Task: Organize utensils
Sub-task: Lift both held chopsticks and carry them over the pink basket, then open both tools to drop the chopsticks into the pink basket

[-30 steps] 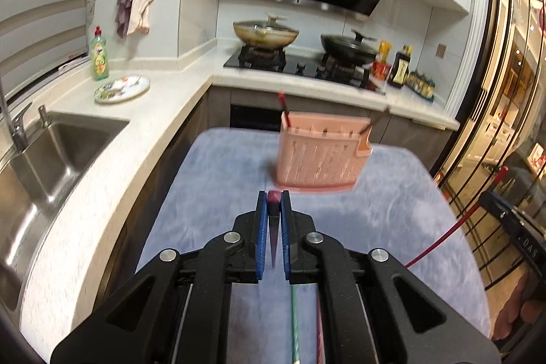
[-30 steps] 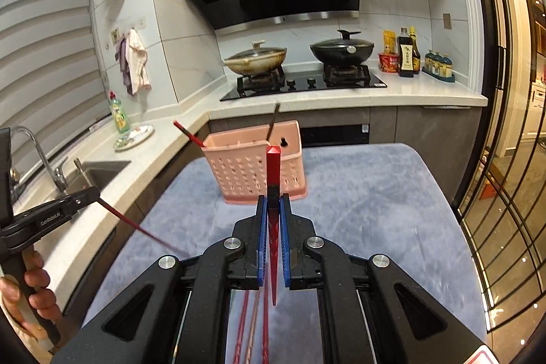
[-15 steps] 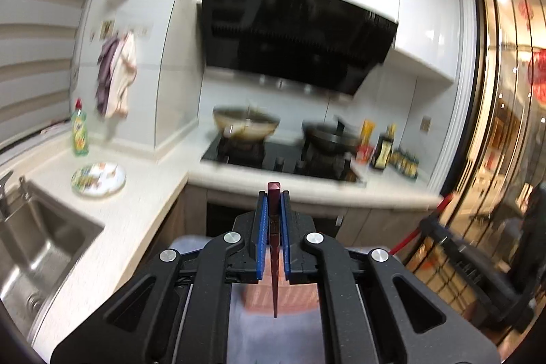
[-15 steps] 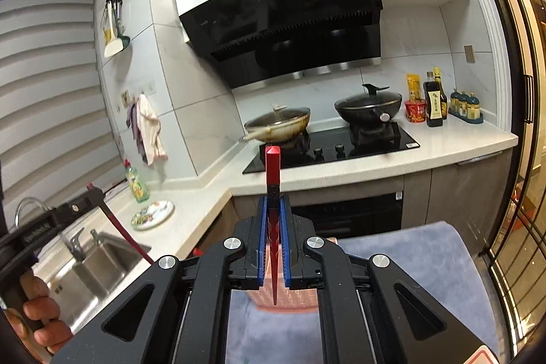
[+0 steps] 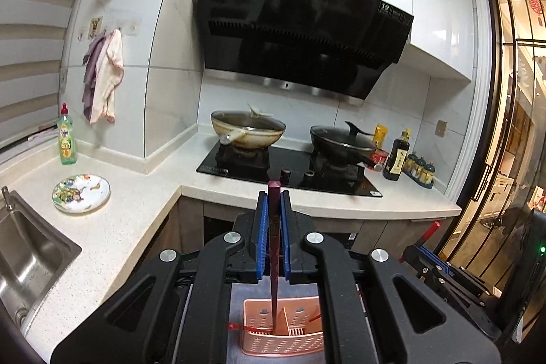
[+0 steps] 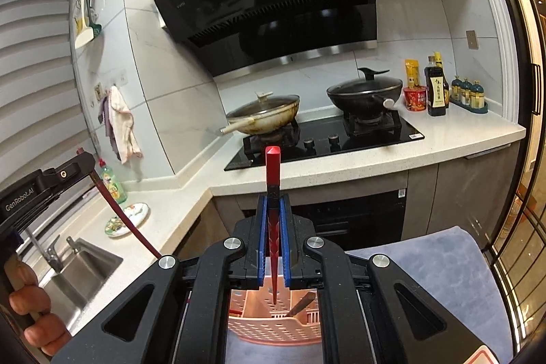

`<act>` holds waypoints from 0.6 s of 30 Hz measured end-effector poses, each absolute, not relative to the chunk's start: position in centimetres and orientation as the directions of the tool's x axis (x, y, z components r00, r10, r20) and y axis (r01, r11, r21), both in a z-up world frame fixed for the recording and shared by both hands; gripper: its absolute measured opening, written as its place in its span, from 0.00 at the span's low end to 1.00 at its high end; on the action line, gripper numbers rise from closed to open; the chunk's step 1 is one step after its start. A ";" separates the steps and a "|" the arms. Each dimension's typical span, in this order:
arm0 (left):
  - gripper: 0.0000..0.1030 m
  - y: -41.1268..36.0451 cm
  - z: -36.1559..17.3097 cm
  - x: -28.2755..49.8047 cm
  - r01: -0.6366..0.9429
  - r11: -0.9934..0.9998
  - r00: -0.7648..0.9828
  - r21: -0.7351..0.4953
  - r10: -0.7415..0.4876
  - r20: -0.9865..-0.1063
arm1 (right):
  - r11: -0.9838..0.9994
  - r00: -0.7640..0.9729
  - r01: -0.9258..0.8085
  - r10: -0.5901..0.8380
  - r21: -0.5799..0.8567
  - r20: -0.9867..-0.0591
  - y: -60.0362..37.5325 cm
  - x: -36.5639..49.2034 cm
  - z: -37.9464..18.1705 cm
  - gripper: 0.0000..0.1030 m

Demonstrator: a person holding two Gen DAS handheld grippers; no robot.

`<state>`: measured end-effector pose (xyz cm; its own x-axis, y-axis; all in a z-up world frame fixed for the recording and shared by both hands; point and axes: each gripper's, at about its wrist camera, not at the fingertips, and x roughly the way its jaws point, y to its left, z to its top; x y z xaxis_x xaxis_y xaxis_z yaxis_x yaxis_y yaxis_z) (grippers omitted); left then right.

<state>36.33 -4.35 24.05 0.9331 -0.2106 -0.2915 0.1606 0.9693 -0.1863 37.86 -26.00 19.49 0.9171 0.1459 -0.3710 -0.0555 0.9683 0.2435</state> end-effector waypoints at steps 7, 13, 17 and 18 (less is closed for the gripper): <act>0.08 -4.5 20.2 37.3 0.148 0.971 0.910 -0.188 -0.208 -0.358 | 0.979 0.898 -0.048 0.130 0.200 -0.420 -25.3 38.4 17.0 0.07; 0.35 -4.2 19.8 36.3 0.141 0.973 0.914 -0.183 -0.199 -0.354 | 0.977 0.903 -0.043 0.127 0.207 -0.411 -25.5 37.6 17.1 0.13; 0.37 -3.8 20.1 35.2 0.136 0.974 0.918 -0.181 -0.193 -0.346 | 0.977 0.910 -0.046 0.126 0.206 -0.394 -25.7 36.4 17.8 0.13; 0.37 -3.7 20.3 34.9 0.137 0.974 0.918 -0.183 -0.194 -0.346 | 0.977 0.912 -0.048 0.127 0.205 -0.390 -25.7 35.9 18.1 0.13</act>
<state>34.86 -3.68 20.26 0.9180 -0.1942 -0.3458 0.1371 0.9735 -0.1829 35.93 -25.73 18.07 0.9118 0.1270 -0.3905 -0.0482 0.9775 0.2055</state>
